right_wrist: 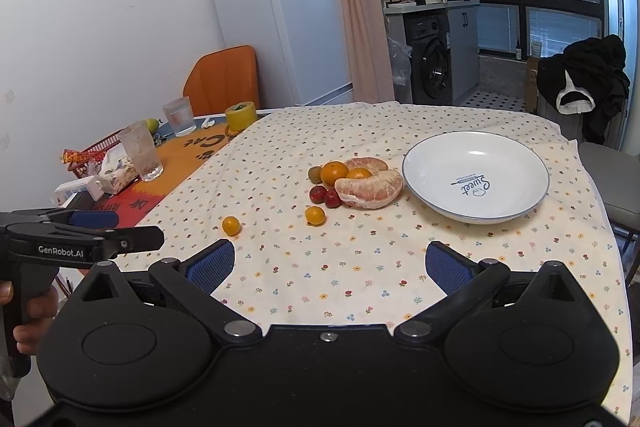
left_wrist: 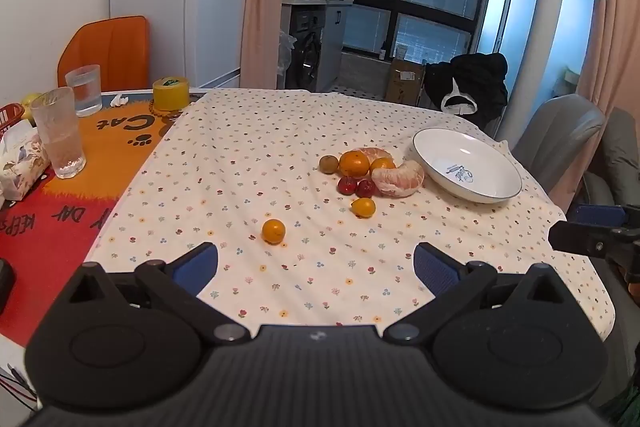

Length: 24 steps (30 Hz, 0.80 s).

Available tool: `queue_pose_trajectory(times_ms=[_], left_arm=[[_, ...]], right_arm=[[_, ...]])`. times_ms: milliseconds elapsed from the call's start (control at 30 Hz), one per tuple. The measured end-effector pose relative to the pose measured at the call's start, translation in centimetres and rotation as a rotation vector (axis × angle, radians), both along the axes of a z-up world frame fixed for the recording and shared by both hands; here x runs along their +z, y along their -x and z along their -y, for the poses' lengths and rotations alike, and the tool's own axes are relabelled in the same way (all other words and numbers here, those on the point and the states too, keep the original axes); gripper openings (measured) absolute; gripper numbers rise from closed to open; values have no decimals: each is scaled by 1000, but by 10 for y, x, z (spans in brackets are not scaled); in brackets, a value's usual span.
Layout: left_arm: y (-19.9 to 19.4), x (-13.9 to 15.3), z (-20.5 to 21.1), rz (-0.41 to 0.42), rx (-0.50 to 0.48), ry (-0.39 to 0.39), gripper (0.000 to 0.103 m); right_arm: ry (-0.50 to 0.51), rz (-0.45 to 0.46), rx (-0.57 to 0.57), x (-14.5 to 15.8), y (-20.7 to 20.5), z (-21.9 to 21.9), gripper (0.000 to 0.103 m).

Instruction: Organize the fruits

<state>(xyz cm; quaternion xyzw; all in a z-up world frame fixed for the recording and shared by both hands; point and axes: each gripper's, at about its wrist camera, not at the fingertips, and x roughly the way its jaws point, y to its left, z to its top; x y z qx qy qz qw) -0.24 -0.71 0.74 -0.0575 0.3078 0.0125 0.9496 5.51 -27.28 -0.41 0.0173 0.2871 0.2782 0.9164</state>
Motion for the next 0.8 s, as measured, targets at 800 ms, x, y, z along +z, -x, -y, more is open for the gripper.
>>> queue_pose_trajectory(times_ms=[800], left_arm=[[4,5,-3,17,1,-4,103]], right_arm=[[-3,4,3,5,2,3,103]])
